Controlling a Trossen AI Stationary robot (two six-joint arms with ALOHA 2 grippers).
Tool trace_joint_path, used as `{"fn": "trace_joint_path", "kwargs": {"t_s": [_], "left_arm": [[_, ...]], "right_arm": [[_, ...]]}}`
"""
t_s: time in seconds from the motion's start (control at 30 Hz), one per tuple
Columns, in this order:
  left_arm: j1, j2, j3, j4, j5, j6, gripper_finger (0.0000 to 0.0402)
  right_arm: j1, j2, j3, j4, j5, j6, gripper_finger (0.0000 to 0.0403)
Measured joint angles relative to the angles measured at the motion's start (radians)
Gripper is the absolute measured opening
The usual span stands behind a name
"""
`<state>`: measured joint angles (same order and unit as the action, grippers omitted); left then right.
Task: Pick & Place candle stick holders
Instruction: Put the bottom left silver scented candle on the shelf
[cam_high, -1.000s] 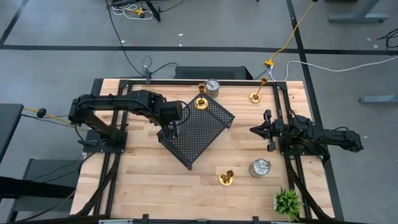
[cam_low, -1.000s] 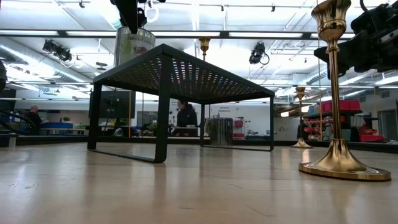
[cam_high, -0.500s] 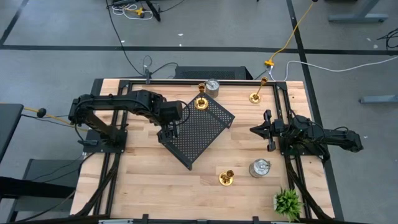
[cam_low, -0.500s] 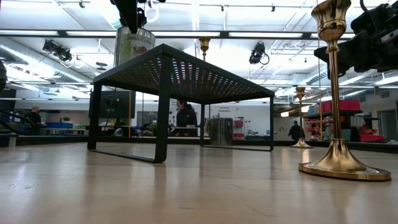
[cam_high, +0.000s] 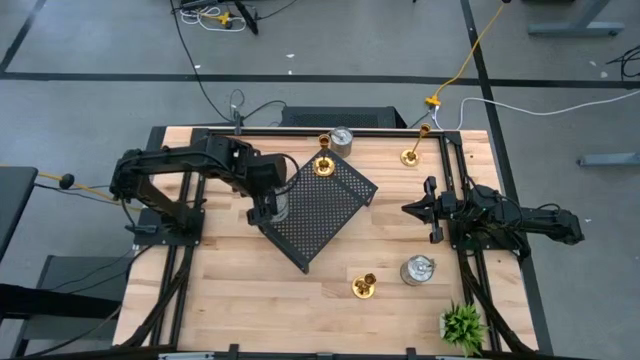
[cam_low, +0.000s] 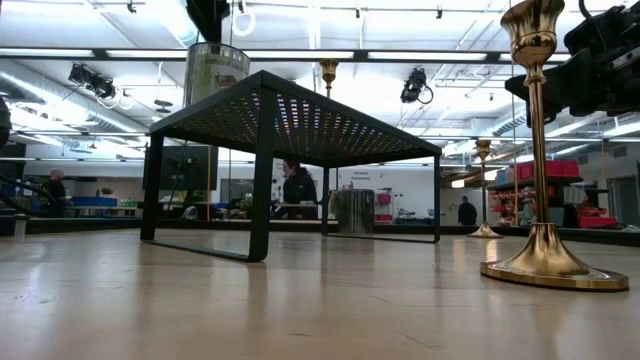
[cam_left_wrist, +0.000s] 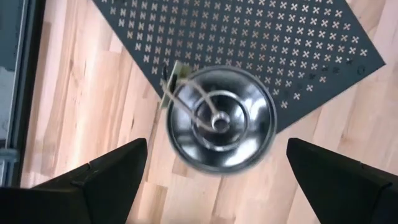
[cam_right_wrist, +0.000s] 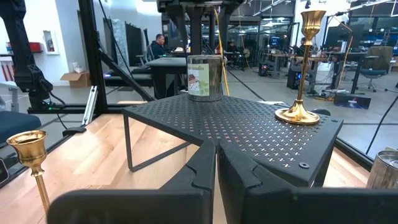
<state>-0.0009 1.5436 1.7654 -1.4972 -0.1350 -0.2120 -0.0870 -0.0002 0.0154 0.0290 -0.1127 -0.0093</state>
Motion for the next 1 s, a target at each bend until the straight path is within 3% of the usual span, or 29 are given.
{"fn": "trace_joint_path", "kwargs": {"t_s": [0.27, 1.0], "left_arm": [[-0.041, 0.0, 0.085, -0.025, 0.0, -0.058, 0.0382], [-0.161, -0.079, 0.085, -0.055, -0.048, -0.027, 0.017]], "right_arm": [[0.0, 0.0, 0.0, 0.0, 0.0, 0.0, 0.0023], [0.0, 0.0, 0.0, 0.0, 0.0, 0.0, 0.0023]]}}
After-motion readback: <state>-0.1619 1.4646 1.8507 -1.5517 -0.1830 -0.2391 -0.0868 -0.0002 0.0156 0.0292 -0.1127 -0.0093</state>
